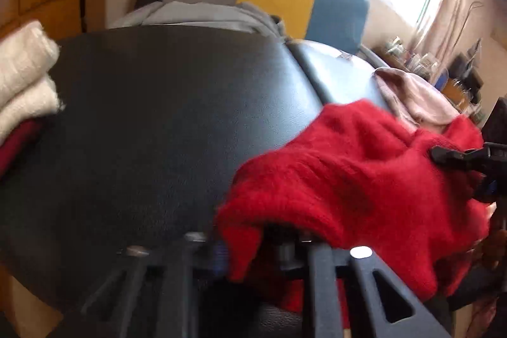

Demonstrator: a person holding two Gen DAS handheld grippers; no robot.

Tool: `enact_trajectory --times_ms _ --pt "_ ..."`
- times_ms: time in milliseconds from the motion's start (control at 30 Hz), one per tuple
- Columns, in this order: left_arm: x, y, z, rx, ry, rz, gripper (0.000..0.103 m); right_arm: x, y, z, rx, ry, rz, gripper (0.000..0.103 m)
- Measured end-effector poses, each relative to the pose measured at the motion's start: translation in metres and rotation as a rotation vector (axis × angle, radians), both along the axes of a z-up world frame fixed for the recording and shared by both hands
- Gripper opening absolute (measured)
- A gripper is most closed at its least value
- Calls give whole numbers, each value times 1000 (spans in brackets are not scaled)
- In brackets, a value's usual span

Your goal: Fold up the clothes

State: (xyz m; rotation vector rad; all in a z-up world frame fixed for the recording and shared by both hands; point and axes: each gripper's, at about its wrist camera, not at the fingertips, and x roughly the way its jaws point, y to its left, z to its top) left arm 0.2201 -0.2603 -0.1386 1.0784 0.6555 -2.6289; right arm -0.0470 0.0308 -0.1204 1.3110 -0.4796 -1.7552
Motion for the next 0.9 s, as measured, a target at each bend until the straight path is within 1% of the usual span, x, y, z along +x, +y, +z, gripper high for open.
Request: enact_trajectory --times_ms 33,100,167,233,367,500,567,633,700,767,800,833,867,900 --pt "8 -7 6 76 61 22 8 1 9 7 -74 -22 -14 11" --pt "24 -15 24 117 137 53 7 7 26 24 -214 -38 -16 8" --pt "40 -18 52 148 235 61 6 16 39 47 -335 -32 6 8" --pt "59 -14 88 134 340 52 6 27 52 77 -451 4 26 8" --pt "96 -1 170 71 546 13 6 43 60 145 -634 131 56 8" --pt "122 2 247 -7 723 -19 6 53 78 210 -750 308 38 8" --pt "123 5 282 -77 771 -25 6 55 87 238 -793 391 19 8" --pt "124 7 309 -123 801 -33 6 51 91 255 -813 438 -6 8" --pt "114 8 328 -163 809 -39 6 44 89 263 -819 464 -26 8" --pt "91 7 335 -221 759 -42 6 33 85 268 -808 486 -47 8" --pt "77 5 338 -247 730 -44 7 23 75 269 -790 490 -64 8" --pt "57 0 334 -262 679 -45 7 13 66 270 -772 494 -81 9" --pt "35 -6 323 -267 631 -43 7 1 54 271 -750 491 -98 9" --pt "10 -17 306 -257 561 -34 7 -14 39 270 -724 479 -113 9"
